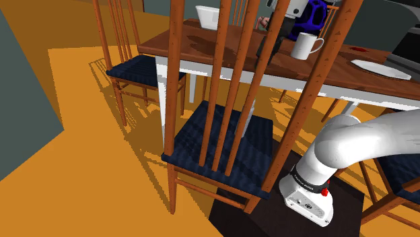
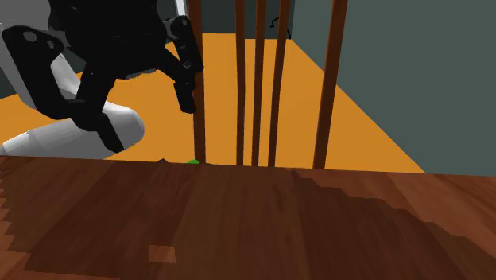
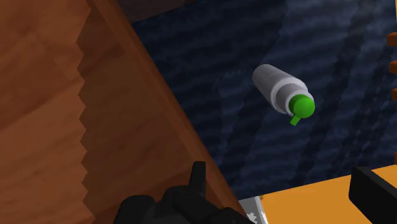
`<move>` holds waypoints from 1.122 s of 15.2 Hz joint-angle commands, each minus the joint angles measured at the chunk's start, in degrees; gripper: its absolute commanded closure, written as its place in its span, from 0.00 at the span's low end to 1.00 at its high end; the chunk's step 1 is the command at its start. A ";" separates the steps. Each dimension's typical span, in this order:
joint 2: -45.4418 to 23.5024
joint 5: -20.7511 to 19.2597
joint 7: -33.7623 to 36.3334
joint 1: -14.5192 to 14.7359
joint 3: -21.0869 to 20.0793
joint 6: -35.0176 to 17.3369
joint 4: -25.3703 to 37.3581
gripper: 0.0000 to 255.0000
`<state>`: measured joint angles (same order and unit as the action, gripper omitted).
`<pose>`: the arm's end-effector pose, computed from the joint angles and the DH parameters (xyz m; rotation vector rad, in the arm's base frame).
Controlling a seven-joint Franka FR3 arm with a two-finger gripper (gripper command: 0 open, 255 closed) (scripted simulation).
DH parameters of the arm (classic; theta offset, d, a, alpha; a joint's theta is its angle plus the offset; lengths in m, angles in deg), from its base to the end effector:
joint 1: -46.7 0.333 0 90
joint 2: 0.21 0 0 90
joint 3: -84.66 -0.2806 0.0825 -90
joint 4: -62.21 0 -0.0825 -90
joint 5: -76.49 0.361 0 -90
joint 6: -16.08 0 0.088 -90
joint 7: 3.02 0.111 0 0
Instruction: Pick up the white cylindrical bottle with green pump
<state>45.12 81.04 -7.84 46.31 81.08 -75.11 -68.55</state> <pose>0.3097 0.0320 0.5977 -3.0989 -0.1952 -0.1557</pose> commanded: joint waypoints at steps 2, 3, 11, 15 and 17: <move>0.51 -0.01 2.26 -0.24 -1.69 -0.72 -1.64 0.00; 0.93 0.04 4.51 -0.48 -3.39 -1.42 -3.20 0.00; 1.48 1.20 16.57 -1.37 -12.82 -6.29 -11.57 0.00; 1.71 1.63 16.74 -1.11 -13.30 -9.23 -14.76 0.00; 1.75 1.80 16.81 -1.01 -13.50 -10.41 -15.97 0.00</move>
<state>46.76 82.73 8.88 45.21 67.72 -85.04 -83.97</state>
